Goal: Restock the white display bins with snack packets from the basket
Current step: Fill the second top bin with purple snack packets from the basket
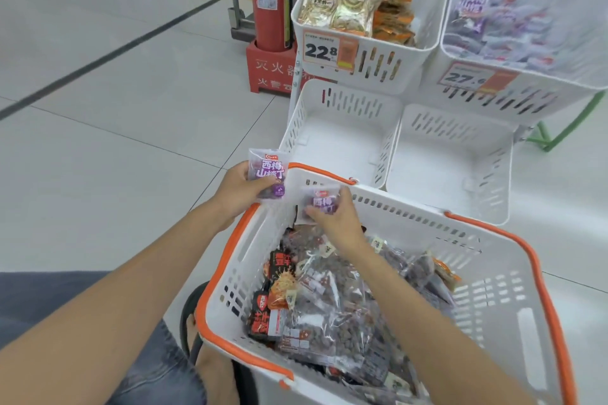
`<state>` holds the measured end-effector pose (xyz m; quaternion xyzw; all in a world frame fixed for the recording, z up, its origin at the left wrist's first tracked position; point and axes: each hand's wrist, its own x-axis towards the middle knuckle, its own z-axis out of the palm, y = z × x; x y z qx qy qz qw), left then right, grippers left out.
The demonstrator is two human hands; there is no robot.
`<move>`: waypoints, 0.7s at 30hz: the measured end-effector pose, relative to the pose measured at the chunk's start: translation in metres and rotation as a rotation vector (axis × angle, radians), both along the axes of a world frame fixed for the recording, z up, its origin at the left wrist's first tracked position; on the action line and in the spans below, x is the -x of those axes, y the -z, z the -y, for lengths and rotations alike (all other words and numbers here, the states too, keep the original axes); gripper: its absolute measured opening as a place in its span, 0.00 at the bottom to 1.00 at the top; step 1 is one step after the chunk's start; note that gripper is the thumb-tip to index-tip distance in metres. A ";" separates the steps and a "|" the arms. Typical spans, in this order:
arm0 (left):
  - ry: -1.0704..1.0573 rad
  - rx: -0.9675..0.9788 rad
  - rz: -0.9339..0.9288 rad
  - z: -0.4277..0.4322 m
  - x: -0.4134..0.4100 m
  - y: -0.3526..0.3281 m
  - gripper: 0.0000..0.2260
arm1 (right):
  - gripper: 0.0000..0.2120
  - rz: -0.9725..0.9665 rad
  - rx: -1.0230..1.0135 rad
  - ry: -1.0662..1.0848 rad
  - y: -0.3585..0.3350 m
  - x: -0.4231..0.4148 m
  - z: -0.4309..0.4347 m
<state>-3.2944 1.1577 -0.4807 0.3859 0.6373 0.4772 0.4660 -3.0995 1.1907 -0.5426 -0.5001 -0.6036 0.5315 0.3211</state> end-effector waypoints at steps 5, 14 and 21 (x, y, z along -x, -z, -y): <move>0.204 -0.014 0.144 -0.031 -0.070 -0.028 0.12 | 0.16 -0.074 -0.037 0.004 -0.079 -0.029 -0.024; 0.281 -0.382 -0.053 -0.135 -0.174 -0.140 0.06 | 0.06 -0.216 -0.237 0.325 -0.198 -0.140 -0.084; 0.122 -0.497 -0.161 -0.260 -0.220 -0.194 0.18 | 0.20 -0.008 -0.429 0.574 -0.256 -0.203 -0.209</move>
